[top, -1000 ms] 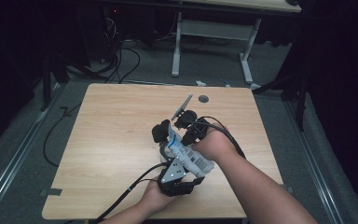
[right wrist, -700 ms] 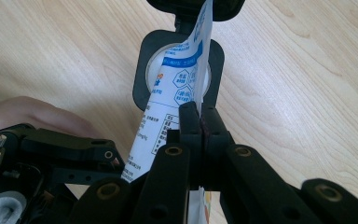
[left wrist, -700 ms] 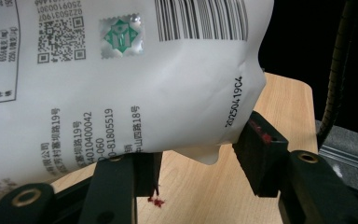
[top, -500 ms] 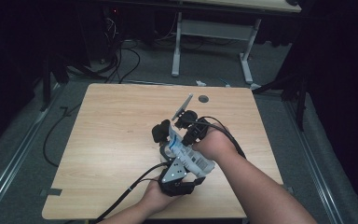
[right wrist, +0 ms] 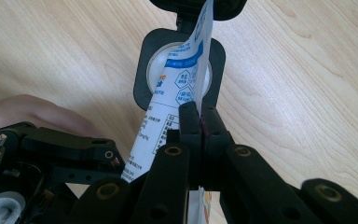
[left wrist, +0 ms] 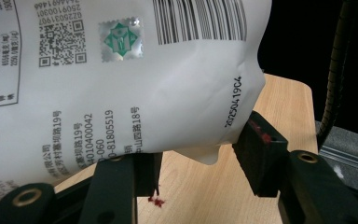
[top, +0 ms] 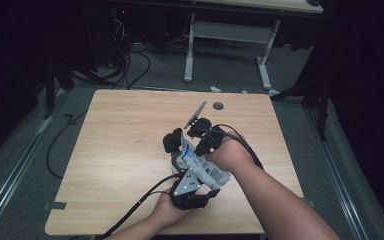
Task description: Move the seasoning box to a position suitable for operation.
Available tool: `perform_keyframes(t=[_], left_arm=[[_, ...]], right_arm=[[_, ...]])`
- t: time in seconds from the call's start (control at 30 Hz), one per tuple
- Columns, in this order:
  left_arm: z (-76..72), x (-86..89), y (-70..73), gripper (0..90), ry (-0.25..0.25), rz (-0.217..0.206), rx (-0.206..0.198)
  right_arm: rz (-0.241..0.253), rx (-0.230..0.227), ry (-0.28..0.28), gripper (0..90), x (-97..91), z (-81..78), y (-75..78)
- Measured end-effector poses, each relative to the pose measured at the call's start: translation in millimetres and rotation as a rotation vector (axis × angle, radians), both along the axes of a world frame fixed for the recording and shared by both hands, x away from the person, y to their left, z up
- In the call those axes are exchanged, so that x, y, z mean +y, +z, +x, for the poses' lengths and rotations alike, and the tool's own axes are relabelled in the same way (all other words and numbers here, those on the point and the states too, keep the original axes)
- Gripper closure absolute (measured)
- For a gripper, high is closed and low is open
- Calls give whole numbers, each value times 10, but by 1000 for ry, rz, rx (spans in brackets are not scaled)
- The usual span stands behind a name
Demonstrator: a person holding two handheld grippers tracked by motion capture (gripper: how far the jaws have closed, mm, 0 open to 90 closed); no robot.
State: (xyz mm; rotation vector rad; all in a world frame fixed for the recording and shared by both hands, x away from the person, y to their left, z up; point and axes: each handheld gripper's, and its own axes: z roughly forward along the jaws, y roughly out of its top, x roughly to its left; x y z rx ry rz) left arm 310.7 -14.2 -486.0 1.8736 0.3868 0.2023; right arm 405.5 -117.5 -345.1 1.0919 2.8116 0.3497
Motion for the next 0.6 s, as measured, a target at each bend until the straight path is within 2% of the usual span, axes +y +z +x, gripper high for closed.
perform_keyframes(t=[0.13, 0.6], left_arm=[[0, 3, 6, 541, 3, -1, -4], [10, 4, 16, 543, 2, -6, -3]], right_arm=[[0, -6, 19, 898, 9, 4, 0], [-4, -2, 9, 898, 14, 22, 7]])
